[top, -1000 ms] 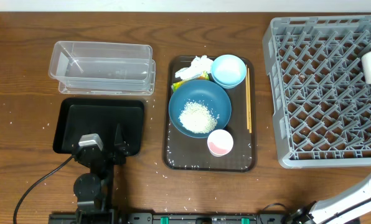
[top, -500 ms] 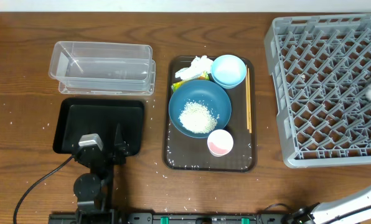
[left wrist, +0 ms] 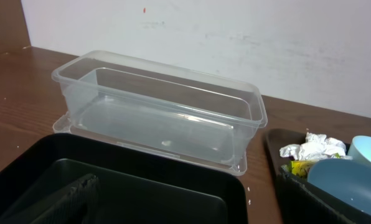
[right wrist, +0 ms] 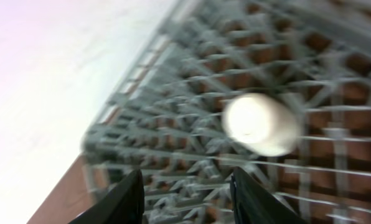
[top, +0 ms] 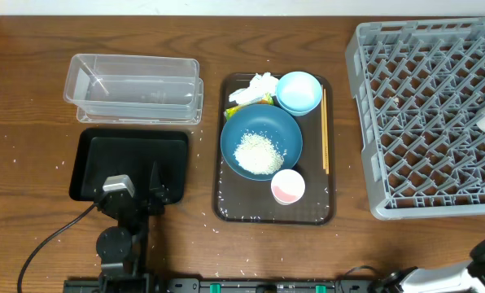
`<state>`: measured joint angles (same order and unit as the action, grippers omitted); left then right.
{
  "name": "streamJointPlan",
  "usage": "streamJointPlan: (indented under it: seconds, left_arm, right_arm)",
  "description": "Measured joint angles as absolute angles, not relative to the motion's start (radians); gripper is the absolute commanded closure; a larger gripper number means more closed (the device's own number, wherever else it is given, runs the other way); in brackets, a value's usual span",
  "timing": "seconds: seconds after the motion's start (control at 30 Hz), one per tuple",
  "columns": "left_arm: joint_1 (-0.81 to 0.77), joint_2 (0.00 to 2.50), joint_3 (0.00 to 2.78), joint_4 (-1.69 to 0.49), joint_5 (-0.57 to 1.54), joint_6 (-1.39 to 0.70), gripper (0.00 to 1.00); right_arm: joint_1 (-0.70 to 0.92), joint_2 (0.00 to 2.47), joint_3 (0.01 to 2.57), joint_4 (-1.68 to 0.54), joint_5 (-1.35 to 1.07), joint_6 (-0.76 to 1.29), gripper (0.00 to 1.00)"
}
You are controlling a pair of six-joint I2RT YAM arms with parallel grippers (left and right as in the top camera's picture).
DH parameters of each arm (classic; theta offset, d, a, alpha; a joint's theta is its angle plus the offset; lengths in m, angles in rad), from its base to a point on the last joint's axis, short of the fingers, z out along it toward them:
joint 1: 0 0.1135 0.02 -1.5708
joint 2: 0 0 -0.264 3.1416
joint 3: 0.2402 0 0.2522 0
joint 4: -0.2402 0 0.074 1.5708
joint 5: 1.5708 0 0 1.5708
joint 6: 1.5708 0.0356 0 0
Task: Sort waste into correct bins and load items into the dishwasher rack
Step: 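Move the right gripper to the pink cup near the plate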
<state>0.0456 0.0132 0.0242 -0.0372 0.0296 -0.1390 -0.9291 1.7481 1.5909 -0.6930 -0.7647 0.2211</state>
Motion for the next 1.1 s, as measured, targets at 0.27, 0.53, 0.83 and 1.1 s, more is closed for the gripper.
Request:
streamJointPlan:
  seconds: [0.27, 0.53, 0.83, 1.1]
  left_arm:
    - [0.046, 0.013, 0.024, -0.038, 0.03, -0.139, 0.08]
    - [0.046, 0.013, 0.024, -0.038, 0.03, -0.139, 0.08]
    - [0.046, 0.013, 0.024, -0.038, 0.03, -0.139, 0.08]
    - [0.046, 0.013, 0.024, -0.037, 0.03, -0.139, 0.08]
  right_arm:
    - [-0.661, 1.732, 1.589, -0.87, -0.844, 0.147, 0.66]
    - [-0.213, 1.732, 1.588, -1.069, -0.564, 0.098, 0.61]
    - [0.183, 1.732, 1.585, -1.237, -0.314, 0.097, 0.63]
    - [0.458, 1.732, 1.516, -1.213, -0.277, 0.161, 0.68]
